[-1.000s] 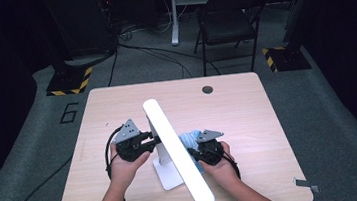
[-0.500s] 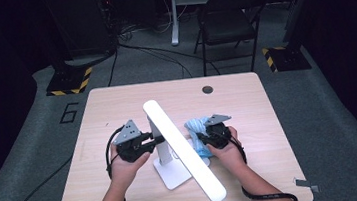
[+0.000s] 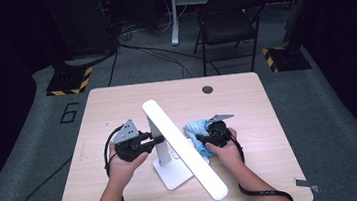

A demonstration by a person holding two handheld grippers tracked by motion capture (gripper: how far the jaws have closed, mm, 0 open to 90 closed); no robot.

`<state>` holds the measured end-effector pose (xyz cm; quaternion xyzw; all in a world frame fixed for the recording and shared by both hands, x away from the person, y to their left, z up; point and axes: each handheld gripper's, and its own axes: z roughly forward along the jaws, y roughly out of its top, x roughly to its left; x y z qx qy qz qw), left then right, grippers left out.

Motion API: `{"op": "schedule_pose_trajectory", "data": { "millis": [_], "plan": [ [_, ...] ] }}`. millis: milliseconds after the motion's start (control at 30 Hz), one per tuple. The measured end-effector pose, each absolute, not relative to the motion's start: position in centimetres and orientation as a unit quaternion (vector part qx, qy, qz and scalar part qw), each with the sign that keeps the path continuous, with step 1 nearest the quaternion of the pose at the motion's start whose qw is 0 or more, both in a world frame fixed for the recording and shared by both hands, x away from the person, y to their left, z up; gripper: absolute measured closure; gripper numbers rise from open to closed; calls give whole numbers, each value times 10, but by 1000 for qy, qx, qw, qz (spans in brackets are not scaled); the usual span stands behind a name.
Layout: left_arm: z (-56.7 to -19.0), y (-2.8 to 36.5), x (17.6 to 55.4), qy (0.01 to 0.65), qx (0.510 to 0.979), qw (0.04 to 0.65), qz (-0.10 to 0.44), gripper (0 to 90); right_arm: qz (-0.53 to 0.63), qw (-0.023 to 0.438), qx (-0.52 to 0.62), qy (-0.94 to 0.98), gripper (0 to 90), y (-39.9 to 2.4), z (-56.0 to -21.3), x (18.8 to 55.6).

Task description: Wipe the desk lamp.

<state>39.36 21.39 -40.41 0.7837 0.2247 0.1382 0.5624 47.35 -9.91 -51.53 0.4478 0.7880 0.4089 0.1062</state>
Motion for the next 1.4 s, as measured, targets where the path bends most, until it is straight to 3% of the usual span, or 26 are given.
{"op": "schedule_pose_trajectory", "data": {
  "millis": [33, 67, 200, 433, 500, 800, 1167, 1300, 1400],
  "plan": [
    [-404, 215, 394, 222, 784, 563, 136, 752, 404, 110, 443, 793, 589, -100, -515, 474],
    [-404, 216, 395, 218, 785, 564, 135, 752, 367, 152, 413, 820, 627, -96, -512, 472],
    [-405, 216, 395, 219, 782, 568, 133, 751, 348, 183, 394, 831, 635, -95, -511, 472],
    [-404, 213, 392, 227, 782, 560, 149, 752, 366, 172, 380, 832, 665, -89, -515, 463],
    [-404, 211, 390, 231, 782, 556, 161, 753, 380, 139, 401, 822, 674, -95, -515, 460],
    [-402, 211, 388, 240, 783, 548, 172, 749, 368, 153, 382, 834, 685, -100, -513, 432],
    [-404, 214, 391, 237, 779, 560, 151, 749, 356, 134, 361, 851, 683, -122, -511, 393],
    [-408, 218, 395, 234, 771, 579, 120, 746, 363, 126, 374, 844, 682, -119, -512, 400],
    [-407, 217, 395, 230, 774, 577, 126, 748, 371, 124, 382, 837, 681, -115, -514, 412]
  ]
}}
